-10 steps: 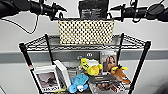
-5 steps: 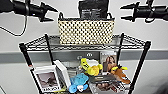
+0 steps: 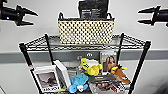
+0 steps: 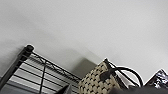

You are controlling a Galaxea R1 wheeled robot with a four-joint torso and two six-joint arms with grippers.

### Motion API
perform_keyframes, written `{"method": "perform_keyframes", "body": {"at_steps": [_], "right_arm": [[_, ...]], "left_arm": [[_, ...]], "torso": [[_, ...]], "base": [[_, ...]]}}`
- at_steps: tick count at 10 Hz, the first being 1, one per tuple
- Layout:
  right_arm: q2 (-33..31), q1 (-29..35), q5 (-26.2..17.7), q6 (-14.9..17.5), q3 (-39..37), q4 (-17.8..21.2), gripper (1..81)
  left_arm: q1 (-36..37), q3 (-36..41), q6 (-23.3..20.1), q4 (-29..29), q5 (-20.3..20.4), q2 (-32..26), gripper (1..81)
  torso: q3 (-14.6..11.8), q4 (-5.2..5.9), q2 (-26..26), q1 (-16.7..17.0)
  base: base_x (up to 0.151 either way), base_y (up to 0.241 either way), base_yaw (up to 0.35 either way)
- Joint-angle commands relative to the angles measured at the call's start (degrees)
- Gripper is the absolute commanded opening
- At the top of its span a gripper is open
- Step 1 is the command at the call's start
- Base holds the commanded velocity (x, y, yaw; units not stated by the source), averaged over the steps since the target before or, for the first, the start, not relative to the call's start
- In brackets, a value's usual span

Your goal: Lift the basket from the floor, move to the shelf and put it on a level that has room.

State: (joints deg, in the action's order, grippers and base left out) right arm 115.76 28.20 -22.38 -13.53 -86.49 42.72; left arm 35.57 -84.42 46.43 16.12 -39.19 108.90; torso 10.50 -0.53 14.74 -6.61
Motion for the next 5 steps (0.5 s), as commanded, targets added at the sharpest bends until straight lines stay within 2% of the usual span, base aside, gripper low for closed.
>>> {"method": "perform_keyframes", "body": {"at_steps": [1,5], "right_arm": [[-3.8,7.0,-6.5,-0.4,-0.7,-3.3,81.1],[-12.2,1.8,-11.2,-0.7,-1.8,-8.3,81.1]], "left_arm": [[6.3,0.7,-4.4,-1.7,-5.3,-5.1,81.1],[1.4,0.6,-7.8,-5.4,-8.2,-14.4,81.1]], "torso": [[0.0,0.0,0.0,0.0],[0.0,0.0,0.0,0.0]], "base": [[0.0,0.0,0.0],[0.0,0.0,0.0]]}}
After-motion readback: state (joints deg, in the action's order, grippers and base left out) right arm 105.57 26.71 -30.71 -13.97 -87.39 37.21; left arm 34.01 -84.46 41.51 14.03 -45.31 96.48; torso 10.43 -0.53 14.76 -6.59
